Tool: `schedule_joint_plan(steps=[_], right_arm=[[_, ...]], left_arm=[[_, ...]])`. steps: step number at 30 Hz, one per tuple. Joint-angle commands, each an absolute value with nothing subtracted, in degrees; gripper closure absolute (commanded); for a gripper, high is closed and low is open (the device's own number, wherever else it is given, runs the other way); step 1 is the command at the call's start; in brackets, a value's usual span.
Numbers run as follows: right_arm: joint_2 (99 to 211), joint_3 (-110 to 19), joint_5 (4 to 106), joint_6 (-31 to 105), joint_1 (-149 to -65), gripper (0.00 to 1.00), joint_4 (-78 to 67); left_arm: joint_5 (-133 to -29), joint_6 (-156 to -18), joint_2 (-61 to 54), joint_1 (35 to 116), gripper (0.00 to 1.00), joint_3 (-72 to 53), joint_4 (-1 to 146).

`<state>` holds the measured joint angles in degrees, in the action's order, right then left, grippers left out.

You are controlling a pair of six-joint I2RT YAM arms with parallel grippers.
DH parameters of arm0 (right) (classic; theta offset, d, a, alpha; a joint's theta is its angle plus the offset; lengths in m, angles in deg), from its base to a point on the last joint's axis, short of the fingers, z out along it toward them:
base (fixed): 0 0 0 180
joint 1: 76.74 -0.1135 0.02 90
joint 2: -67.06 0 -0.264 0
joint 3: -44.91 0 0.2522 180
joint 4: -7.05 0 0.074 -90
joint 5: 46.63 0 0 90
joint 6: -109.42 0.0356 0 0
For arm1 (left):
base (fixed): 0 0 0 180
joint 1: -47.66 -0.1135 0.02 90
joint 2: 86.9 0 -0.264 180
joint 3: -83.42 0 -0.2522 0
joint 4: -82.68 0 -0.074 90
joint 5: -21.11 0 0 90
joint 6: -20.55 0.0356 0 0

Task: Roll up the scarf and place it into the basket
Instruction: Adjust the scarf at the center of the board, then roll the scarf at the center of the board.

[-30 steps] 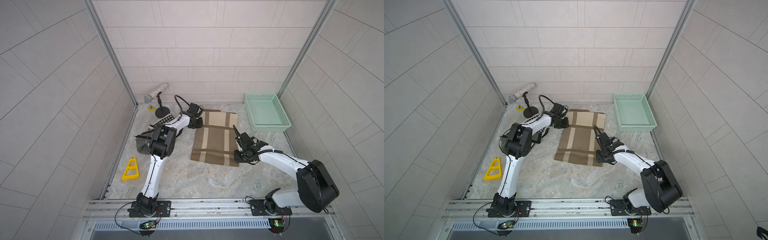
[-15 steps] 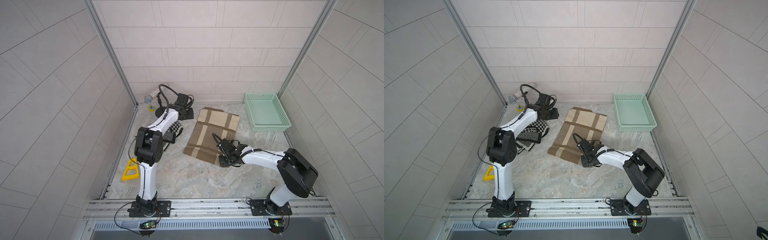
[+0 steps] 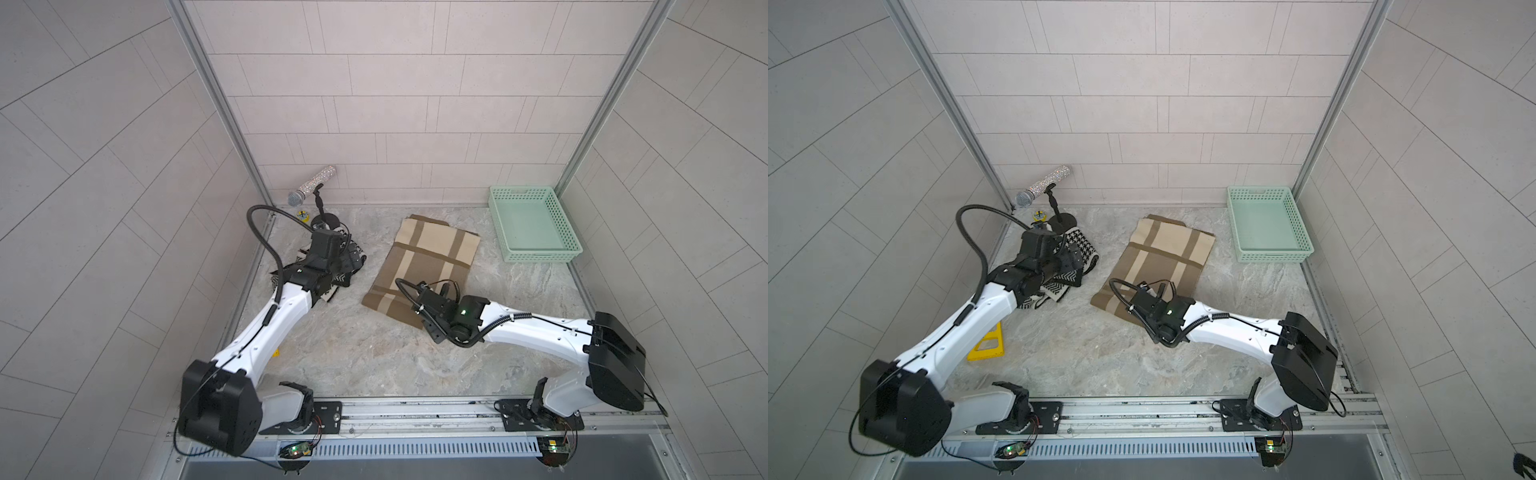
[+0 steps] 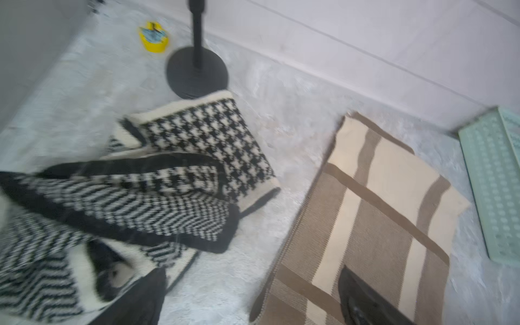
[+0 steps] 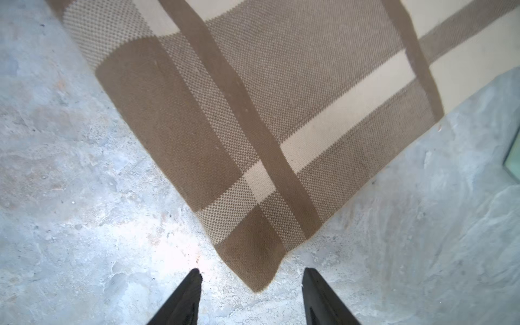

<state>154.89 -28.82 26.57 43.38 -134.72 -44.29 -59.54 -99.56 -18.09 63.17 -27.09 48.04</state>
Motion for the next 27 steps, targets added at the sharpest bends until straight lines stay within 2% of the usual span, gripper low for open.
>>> schedule_joint_plan(steps=[1, 9, 21, 23, 25, 27], right_arm=[[159.9, -30.6, 19.3, 38.2, -137.4, 0.40, -46.2], [169.5, -35.1, 15.6, 31.2, -140.6, 0.40, -43.5], [177.8, -36.8, 12.1, 26.6, -141.0, 0.41, -39.6], [179.2, -37.3, 11.1, 26.3, -140.6, 0.45, -38.8], [180.2, -37.9, 10.9, 26.3, -139.9, 0.54, -38.3], [180.6, -38.5, 10.9, 26.4, -139.4, 0.70, -38.1]], left_arm=[[-51.0, -101.5, -23.6, 60.5, 0.00, -29.0, 48.7], [-48.8, -101.7, -29.6, 58.2, 0.00, -30.1, 46.3], [-47.8, -101.3, -29.3, 58.0, 0.00, -30.2, 46.8], [-48.1, -101.4, -29.0, 58.1, 0.00, -30.3, 47.1], [-48.3, -101.5, -28.6, 58.0, 0.00, -30.3, 47.2], [-48.4, -101.6, -27.9, 58.0, 0.00, -30.2, 47.2]])
